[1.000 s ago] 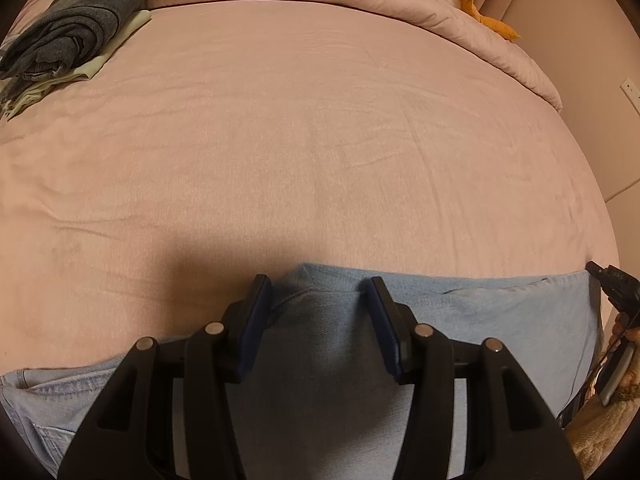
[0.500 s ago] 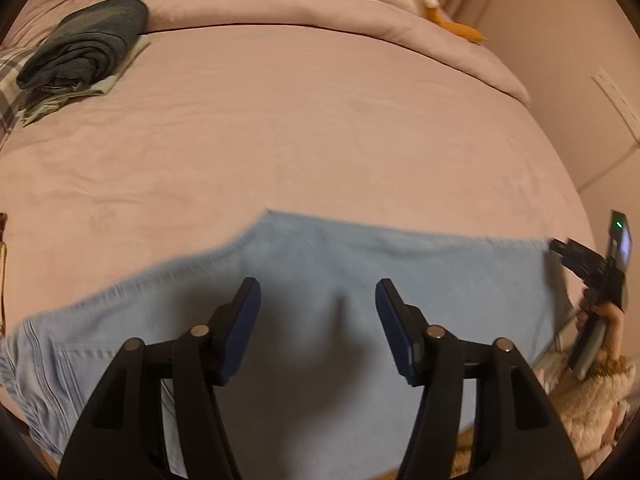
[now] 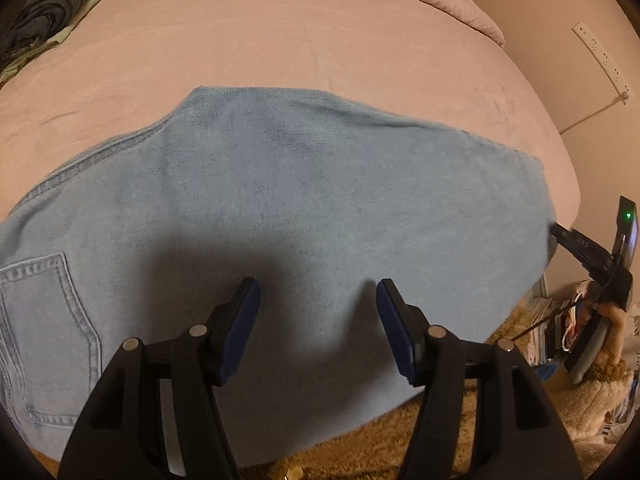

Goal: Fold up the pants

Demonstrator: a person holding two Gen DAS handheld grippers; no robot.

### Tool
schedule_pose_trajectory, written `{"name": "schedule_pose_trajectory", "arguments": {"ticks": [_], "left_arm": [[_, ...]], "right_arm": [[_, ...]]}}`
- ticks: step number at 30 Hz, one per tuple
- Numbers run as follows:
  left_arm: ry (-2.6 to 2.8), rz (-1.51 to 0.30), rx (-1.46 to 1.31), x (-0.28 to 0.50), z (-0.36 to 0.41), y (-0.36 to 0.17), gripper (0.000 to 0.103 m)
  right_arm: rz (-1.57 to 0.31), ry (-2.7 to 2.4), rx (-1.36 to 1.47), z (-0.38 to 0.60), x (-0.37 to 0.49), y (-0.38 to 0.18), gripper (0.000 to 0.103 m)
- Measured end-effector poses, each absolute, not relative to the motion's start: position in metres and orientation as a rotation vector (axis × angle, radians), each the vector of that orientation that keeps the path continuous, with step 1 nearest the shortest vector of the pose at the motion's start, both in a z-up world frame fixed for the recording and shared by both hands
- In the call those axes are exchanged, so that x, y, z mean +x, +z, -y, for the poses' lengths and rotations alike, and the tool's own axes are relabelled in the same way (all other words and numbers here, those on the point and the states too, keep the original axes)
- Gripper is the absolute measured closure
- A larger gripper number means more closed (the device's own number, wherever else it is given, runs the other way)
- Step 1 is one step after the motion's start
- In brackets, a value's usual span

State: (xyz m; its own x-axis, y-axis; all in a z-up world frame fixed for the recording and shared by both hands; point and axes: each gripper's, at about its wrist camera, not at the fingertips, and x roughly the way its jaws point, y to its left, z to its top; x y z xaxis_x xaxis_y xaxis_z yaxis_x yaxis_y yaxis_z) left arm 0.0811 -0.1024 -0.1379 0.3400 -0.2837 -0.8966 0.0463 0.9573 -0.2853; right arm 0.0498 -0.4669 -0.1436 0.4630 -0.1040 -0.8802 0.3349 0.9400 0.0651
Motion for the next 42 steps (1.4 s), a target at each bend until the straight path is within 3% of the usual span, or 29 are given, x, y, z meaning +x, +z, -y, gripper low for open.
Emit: {"name": "schedule_pose_trajectory", "arguments": {"ticks": [1,2,7,15,18,22,42], "left_arm": [[-0.214,-1.207,-0.224,0.08,0.104,-0.138,0.042],[-0.213,-1.208,-0.225,0.081,0.104,-0.137,0.041],[-0.222,-1.203,-0.229,0.081,0.106,-0.14,0.039],[-0.237,-1.202,-0.215,0.081,0.113,-0.141,0.029],[-0.237,-1.198,-0.211,0.083,0.116,-0.141,0.028],[-0.239,-1.199,-0.225,0.083,0.114,-0.142,0.027],[-0.252,-1.189,-0.274,0.077,0.105,-0.137,0.024]], "right_arm": [[-1.056,-0.298,0.235,0.471,0.045,-0.143,0.1],[-1.058,-0.312,0.249,0.473,0.048,-0.143,0.103],[-1.035,-0.421,0.253,0.49,0.043,-0.14,0.103],[-1.03,-0.37,0.523,0.526,0.017,-0.15,0.103],[-1.02,-0.345,0.57,0.527,0.012,-0.148,0.095],[-1.004,-0.286,0.594,0.519,0.016,-0.145,0.062],[-1.007,-0.076,0.749,0.503,0.033,-0.164,0.061]]}}
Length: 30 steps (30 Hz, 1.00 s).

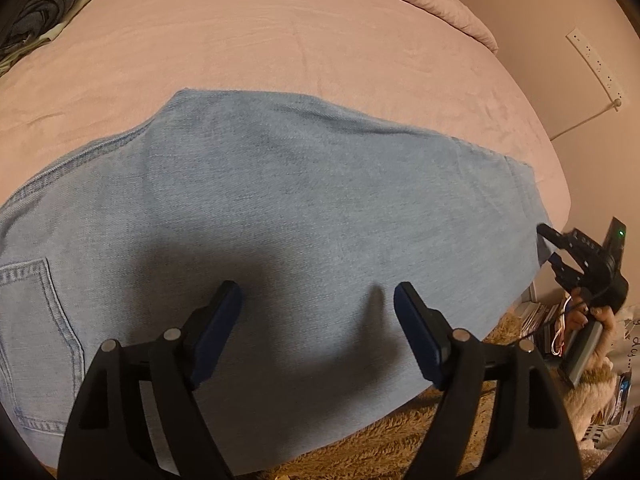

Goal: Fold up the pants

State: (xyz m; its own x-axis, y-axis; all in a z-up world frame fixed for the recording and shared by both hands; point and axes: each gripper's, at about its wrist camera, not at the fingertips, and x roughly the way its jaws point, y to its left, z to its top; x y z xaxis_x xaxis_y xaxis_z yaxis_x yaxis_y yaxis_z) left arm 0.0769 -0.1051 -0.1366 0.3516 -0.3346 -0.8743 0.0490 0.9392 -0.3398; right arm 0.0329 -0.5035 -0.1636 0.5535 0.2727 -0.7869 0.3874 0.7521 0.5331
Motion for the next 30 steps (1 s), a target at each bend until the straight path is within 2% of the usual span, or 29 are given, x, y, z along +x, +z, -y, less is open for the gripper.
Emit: {"name": "schedule_pose_trajectory", "arguments": {"ticks": [1,3,5,12,18,22,26,30], "left_arm": [[-0.253,-1.189,-0.278,0.077,0.104,-0.136,0.025],[-0.252,-1.189,-0.292,0.075,0.102,-0.134,0.025],[-0.257,-1.191,-0.316,0.073,0.099,-0.132,0.025],[-0.24,-1.136,-0.327,0.061,0.083,-0.114,0.025],[-0.225,-1.091,-0.357,0.054,0.067,-0.104,0.025],[-0.211,-1.09,-0.378,0.05,0.058,-0.106,0.025],[-0.22,-1.099,-0.397,0.048,0.056,-0.109,0.025],[-0.258,-1.129,-0.401,0.055,0.061,-0.115,0.025]], "right_arm": [[-1.002,-0.067,0.755,0.504,0.036,-0.166,0.061],[-0.985,-0.063,0.751,0.504,0.041,-0.166,0.068],[-0.974,-0.052,0.759,0.502,0.041,-0.162,0.088],[-0.844,0.029,0.593,0.465,0.033,-0.09,0.088],[-0.81,0.325,0.389,0.376,0.018,-0.037,0.088],[-0.894,0.494,0.286,0.311,0.012,-0.053,0.088],[-1.068,0.539,0.173,0.25,0.017,-0.104,0.088],[-1.126,0.503,0.092,0.231,0.02,-0.127,0.088]]}}
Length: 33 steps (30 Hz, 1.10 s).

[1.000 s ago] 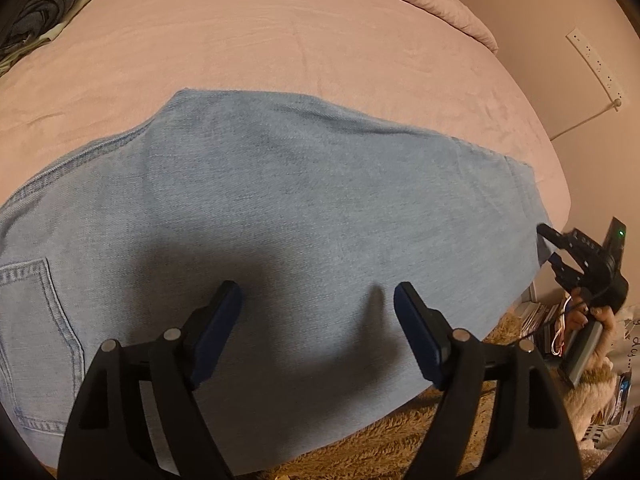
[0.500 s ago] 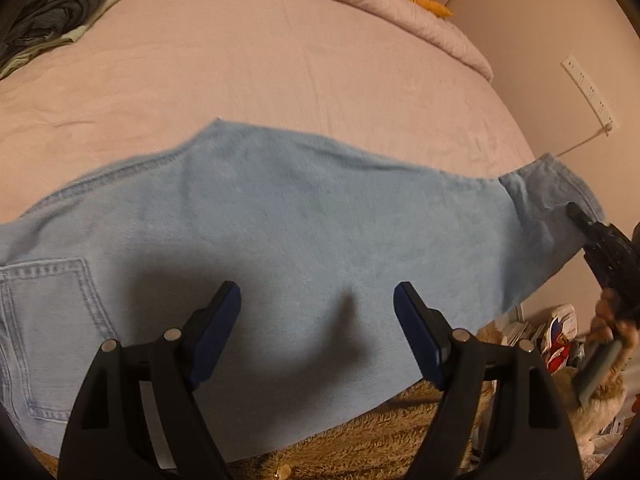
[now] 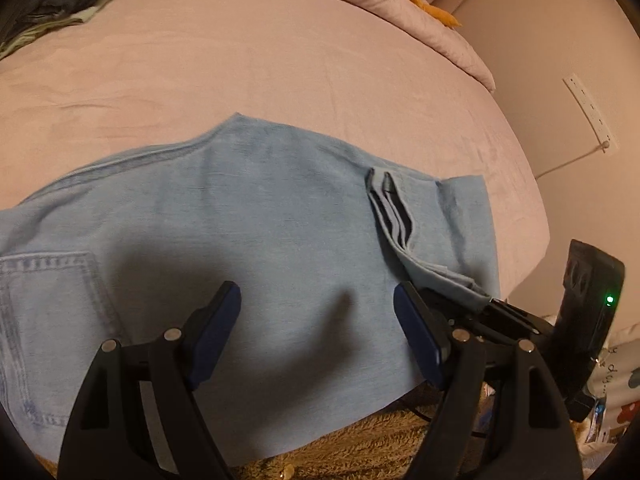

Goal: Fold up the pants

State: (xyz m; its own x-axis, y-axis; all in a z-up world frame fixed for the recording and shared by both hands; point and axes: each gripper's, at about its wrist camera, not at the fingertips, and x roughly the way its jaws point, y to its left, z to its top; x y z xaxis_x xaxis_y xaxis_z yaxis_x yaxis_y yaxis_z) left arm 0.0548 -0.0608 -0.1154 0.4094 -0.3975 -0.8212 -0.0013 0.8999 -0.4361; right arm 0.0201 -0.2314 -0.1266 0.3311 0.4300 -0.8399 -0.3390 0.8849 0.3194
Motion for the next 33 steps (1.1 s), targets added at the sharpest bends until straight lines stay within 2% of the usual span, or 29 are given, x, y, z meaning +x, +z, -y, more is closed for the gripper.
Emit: {"name": "schedule_pose_trajectory", "arguments": {"ticks": [3,4,5,7,9,12,15,17,19,21,23,28,33], "left_arm": [[-0.307,-1.133,-0.405,0.065,0.07,-0.116,0.025],[-0.32,-1.136,-0.41,0.068,0.072,-0.116,0.025],[-0.342,-1.142,-0.417,0.073,0.075,-0.117,0.025],[-0.385,-1.161,-0.424,0.086,0.086,-0.12,0.025],[-0.429,-1.18,-0.422,0.096,0.097,-0.125,0.025],[-0.443,-1.183,-0.383,0.103,0.111,-0.129,0.025],[-0.489,-1.179,-0.403,0.107,0.118,-0.128,0.026],[-0.545,-1.195,-0.455,0.109,0.123,-0.133,0.035],[-0.572,-1.217,-0.461,0.111,0.132,-0.141,0.038],[-0.541,-1.199,-0.386,0.109,0.14,-0.139,0.051],[-0.497,-1.195,-0.335,0.109,0.145,-0.139,0.088],[-0.47,-1.169,-0.347,0.101,0.144,-0.131,0.095],[-0.454,-1.088,-0.338,0.079,0.121,-0.094,0.095]], "right_arm": [[-1.122,0.522,0.095,0.235,0.019,-0.12,0.081],[-1.127,0.526,0.104,0.238,0.018,-0.118,0.073],[-1.134,0.521,0.11,0.243,0.016,-0.116,0.06],[-1.136,0.523,0.125,0.251,0.012,-0.116,0.046],[-1.128,0.534,0.16,0.257,0.007,-0.113,0.044],[-1.114,0.498,0.19,0.275,0.0,-0.11,0.036],[-1.101,0.435,0.211,0.294,-0.002,-0.108,0.035],[-1.098,0.398,0.232,0.303,-0.001,-0.109,0.035],[-1.1,0.349,0.262,0.315,0.001,-0.113,0.035],[-1.101,0.313,0.291,0.323,0.003,-0.116,0.035],[-1.102,0.28,0.302,0.325,0.006,-0.119,0.035],[-1.118,0.229,0.332,0.333,0.012,-0.125,0.035],[-1.088,0.222,0.334,0.334,0.013,-0.115,0.035]]}}
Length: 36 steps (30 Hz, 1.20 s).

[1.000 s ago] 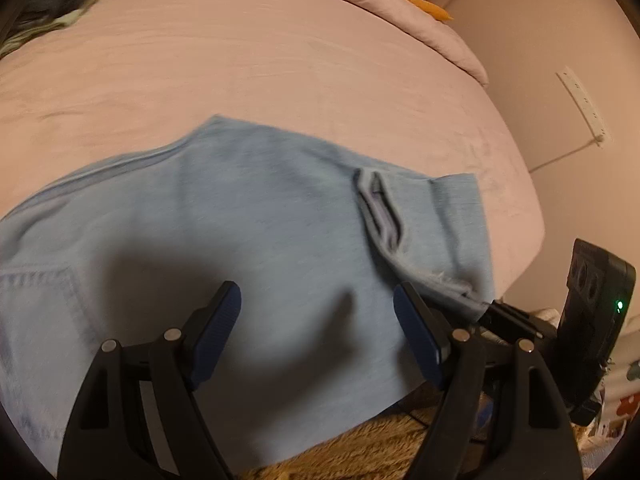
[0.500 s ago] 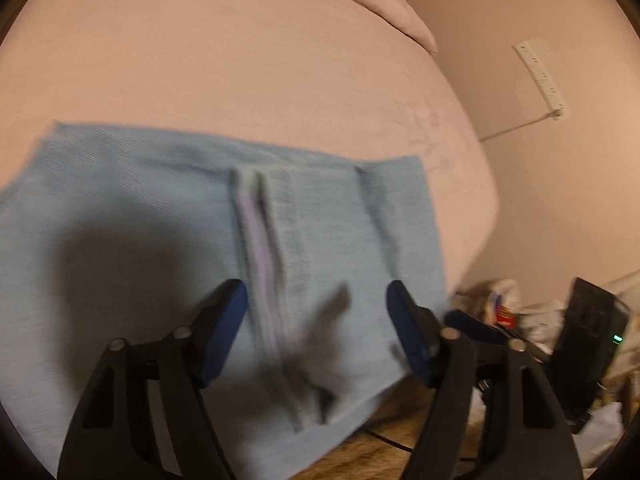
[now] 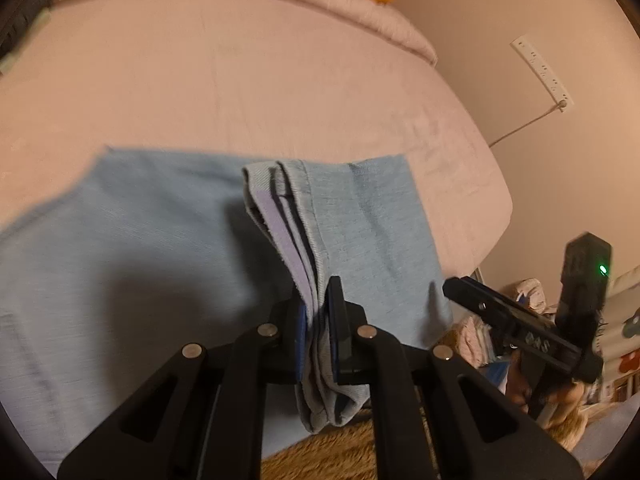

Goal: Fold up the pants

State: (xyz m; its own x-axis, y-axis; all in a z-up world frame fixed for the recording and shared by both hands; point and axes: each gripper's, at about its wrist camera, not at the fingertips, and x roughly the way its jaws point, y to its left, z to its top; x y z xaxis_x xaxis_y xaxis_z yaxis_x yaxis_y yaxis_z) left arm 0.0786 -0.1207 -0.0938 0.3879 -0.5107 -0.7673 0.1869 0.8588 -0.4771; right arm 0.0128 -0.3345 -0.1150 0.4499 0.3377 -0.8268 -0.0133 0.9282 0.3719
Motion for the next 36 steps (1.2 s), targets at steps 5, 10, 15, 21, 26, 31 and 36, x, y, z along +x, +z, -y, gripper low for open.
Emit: {"name": "schedule_pose_trajectory", "arguments": {"ticks": [5,10,15,21,26,31,36], "left_arm": [[-0.344,-1.098,-0.295,0.075,0.098,-0.1,0.095],[-0.285,-1.174,-0.314,0.076,0.083,-0.129,0.093],[-0.282,-1.168,-0.314,0.077,0.082,-0.125,0.092],[-0.26,-1.176,-0.307,0.083,0.084,-0.136,0.088],[-0.25,-1.165,-0.332,0.077,0.079,-0.136,0.088],[-0.22,-1.115,-0.33,0.063,0.076,-0.138,0.088],[-0.185,-1.037,-0.331,0.053,0.08,-0.139,0.087]], "right_arm": [[-1.079,0.248,0.336,0.327,0.016,-0.114,0.035],[-1.132,0.272,0.326,0.312,0.023,-0.128,0.035],[-1.162,0.284,0.309,0.305,0.026,-0.134,0.035],[-1.156,0.267,0.246,0.3,0.022,-0.14,0.038],[-1.127,0.259,0.212,0.299,0.019,-0.142,0.038],[-1.093,0.251,0.157,0.297,0.016,-0.143,0.038],[-1.068,0.24,0.123,0.299,0.01,-0.143,0.038]]}}
